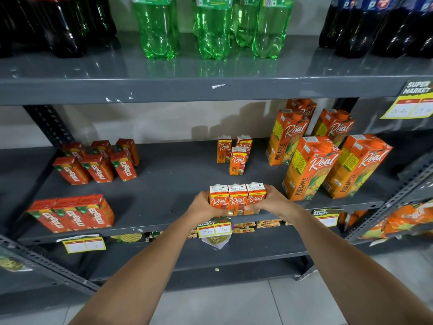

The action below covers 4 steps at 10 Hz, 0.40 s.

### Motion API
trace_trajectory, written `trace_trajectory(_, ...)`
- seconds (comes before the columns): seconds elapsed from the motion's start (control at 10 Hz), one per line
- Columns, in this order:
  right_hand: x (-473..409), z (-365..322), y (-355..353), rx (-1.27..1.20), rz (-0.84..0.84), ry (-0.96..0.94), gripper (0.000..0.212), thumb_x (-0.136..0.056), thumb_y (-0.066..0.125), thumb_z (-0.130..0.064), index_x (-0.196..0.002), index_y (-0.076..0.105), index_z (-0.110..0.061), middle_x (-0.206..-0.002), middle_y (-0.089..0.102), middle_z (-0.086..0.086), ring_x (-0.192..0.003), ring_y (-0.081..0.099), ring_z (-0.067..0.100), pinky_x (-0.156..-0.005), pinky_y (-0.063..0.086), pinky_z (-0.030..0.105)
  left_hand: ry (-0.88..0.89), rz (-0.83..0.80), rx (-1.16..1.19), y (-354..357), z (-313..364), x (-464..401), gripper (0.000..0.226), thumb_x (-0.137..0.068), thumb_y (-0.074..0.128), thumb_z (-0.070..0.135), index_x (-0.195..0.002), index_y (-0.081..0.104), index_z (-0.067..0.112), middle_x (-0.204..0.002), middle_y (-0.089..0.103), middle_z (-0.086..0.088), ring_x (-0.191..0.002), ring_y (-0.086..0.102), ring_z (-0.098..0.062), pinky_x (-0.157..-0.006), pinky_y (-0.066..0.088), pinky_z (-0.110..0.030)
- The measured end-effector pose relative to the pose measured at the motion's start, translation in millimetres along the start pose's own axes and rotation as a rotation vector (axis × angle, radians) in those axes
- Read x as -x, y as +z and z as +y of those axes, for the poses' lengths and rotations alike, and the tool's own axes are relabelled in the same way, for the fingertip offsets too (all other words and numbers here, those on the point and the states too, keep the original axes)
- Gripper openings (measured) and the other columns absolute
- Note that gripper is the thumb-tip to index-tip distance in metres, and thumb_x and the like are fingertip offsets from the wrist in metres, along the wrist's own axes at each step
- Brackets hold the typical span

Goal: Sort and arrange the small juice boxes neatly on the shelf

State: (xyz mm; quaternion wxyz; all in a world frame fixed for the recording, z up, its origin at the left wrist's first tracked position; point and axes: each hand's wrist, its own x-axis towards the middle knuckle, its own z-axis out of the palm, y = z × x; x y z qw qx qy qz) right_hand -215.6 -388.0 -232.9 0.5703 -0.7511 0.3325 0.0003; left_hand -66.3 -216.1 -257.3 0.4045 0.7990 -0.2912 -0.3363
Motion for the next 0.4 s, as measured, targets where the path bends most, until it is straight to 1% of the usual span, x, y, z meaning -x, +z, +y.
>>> trace_trajectory(0.1, 2, -1, 0, -0.020, -0.015, -0.015, 0.077, -0.065, 0.090, -0.008, -0.132, 0.054, -0.025, -0.117, 0.069, 0.001, -0.113, 0.064, 0.016, -0.100, 0.050, 0.042, 0.029, 0.012, -0.002, 0, 3, 7, 0.065, -0.061, 0.090, 0.029, -0.118, 0.057, 0.024, -0.117, 0.067, 0.001, -0.094, 0.061, -0.010, -0.084, 0.048, -0.032)
trace_trajectory(0.2, 4, 0, -2, -0.022, -0.014, -0.020, 0.089, -0.066, 0.087, 0.001, -0.140, 0.045, -0.026, -0.123, 0.065, 0.002, -0.116, 0.060, 0.017, -0.099, 0.051, 0.041, 0.059, 0.015, -0.014, -4, 5, 14, 0.078, -0.060, 0.090, 0.028, -0.127, 0.050, 0.025, -0.120, 0.064, 0.004, -0.098, 0.059, -0.009, -0.088, 0.049, -0.033)
trace_trajectory(0.3, 11, 2, -6, 0.015, 0.016, -0.056, 0.095, -0.068, 0.080, 0.013, -0.145, 0.039, -0.025, -0.128, 0.060, 0.006, -0.117, 0.059, 0.019, -0.096, 0.052, 0.036, 0.123, -0.008, -0.020, -13, -5, 27, 0.103, -0.060, 0.088, 0.039, -0.144, 0.029, 0.029, -0.127, 0.054, 0.012, -0.113, 0.052, -0.007, -0.096, 0.044, -0.030)
trace_trajectory(0.4, 19, -4, -4, 0.010, 0.150, -0.080, 0.096, -0.069, 0.076, 0.018, -0.146, 0.038, -0.026, -0.133, 0.056, 0.007, -0.124, 0.055, 0.022, -0.096, 0.052, 0.036, 0.166, 0.077, 0.005, -19, -13, 38, 0.097, -0.069, 0.079, 0.051, -0.147, 0.026, 0.027, -0.135, 0.049, 0.011, -0.122, 0.046, -0.008, -0.101, 0.040, -0.030)
